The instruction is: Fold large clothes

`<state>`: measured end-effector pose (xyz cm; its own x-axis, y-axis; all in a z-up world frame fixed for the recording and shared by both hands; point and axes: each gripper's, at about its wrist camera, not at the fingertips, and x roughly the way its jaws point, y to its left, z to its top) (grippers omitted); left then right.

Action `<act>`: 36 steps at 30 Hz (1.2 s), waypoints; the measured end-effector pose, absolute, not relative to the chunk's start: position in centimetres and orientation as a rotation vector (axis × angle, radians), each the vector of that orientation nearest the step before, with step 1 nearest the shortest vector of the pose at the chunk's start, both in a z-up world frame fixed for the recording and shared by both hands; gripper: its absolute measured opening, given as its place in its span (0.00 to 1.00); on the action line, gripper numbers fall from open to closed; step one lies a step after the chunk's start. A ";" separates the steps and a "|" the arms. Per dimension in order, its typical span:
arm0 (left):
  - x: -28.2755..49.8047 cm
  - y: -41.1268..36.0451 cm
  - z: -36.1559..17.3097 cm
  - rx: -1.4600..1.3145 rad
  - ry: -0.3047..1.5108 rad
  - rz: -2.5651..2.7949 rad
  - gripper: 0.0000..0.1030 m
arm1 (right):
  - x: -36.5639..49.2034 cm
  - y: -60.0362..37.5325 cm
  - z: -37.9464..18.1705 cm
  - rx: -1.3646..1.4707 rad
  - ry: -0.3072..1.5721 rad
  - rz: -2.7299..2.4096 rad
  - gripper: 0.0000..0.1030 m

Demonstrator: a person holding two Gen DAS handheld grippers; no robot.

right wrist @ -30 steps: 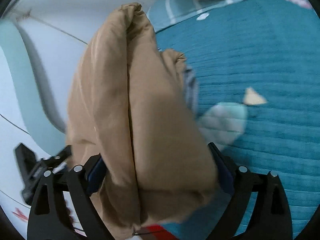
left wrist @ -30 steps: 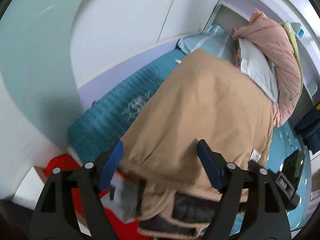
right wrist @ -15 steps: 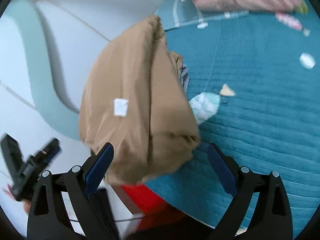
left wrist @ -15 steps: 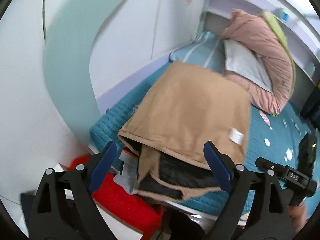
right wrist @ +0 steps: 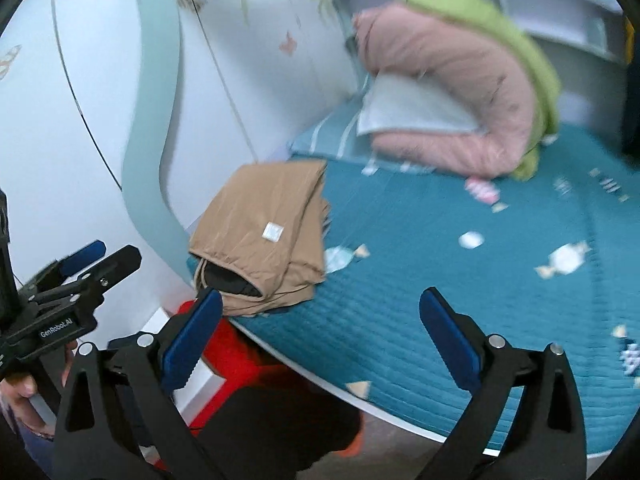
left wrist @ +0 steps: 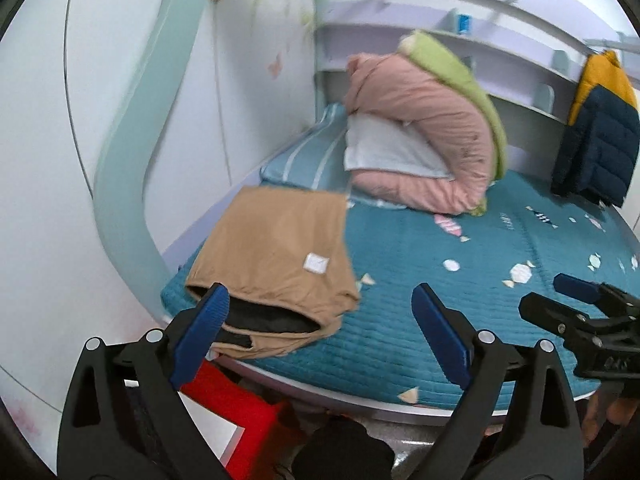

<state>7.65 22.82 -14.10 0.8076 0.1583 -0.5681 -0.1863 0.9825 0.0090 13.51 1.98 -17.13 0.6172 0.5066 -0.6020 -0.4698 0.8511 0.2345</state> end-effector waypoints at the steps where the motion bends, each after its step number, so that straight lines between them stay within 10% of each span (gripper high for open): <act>1: 7.3 22.1 -13.6 -0.040 0.592 0.176 0.92 | 12.3 1.2 -16.1 0.051 0.685 0.543 0.93; 36: -2.7 6.8 -3.4 0.052 0.274 0.057 0.95 | -2.3 -11.3 -4.9 0.057 0.256 0.292 0.93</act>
<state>-2.74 6.83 -3.45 0.9612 0.0631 -0.2684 -0.0489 0.9971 0.0591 -2.34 -11.30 -4.88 0.9256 0.2918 -0.2411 -0.2773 0.9563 0.0929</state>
